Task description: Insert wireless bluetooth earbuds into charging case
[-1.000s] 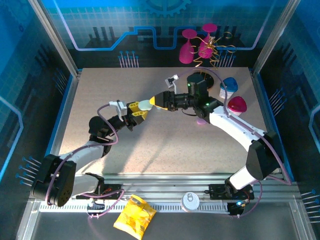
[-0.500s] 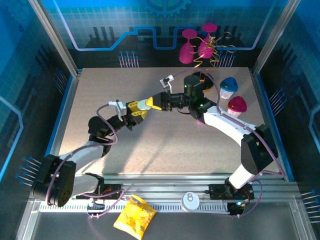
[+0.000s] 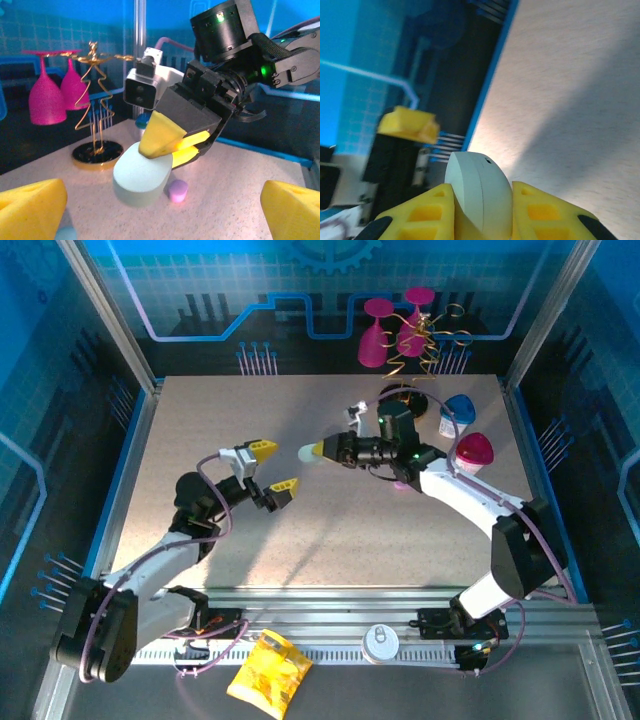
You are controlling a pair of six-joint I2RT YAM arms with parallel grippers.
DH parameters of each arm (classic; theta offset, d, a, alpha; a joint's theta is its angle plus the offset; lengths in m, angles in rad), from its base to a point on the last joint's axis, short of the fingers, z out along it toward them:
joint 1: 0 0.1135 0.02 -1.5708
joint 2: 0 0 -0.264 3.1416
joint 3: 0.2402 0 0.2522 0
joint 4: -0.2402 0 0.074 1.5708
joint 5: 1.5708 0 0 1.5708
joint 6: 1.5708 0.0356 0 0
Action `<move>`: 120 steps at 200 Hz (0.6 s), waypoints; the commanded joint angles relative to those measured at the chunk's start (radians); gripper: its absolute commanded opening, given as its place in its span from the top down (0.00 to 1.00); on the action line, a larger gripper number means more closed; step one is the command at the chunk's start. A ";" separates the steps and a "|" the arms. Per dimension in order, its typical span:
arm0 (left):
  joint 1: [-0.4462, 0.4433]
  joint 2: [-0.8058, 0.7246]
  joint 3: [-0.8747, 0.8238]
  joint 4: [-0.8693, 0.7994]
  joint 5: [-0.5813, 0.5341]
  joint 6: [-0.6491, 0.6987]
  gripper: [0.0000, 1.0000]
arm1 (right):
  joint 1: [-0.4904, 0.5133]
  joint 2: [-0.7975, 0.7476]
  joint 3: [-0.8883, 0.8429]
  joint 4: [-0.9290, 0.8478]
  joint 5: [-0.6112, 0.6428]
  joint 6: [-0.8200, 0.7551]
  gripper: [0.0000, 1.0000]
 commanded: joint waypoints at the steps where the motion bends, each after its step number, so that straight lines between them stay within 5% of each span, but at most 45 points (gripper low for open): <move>1: -0.004 -0.061 -0.024 -0.237 -0.058 0.144 0.01 | -0.039 -0.017 -0.075 -0.059 0.172 -0.066 0.86; 37: -0.024 -0.049 0.038 -0.475 -0.126 0.282 0.01 | -0.049 0.034 -0.117 -0.100 0.343 -0.159 0.86; 120: -0.041 0.021 0.049 -0.477 -0.133 0.289 0.01 | -0.025 0.249 -0.081 -0.078 0.455 -0.227 0.80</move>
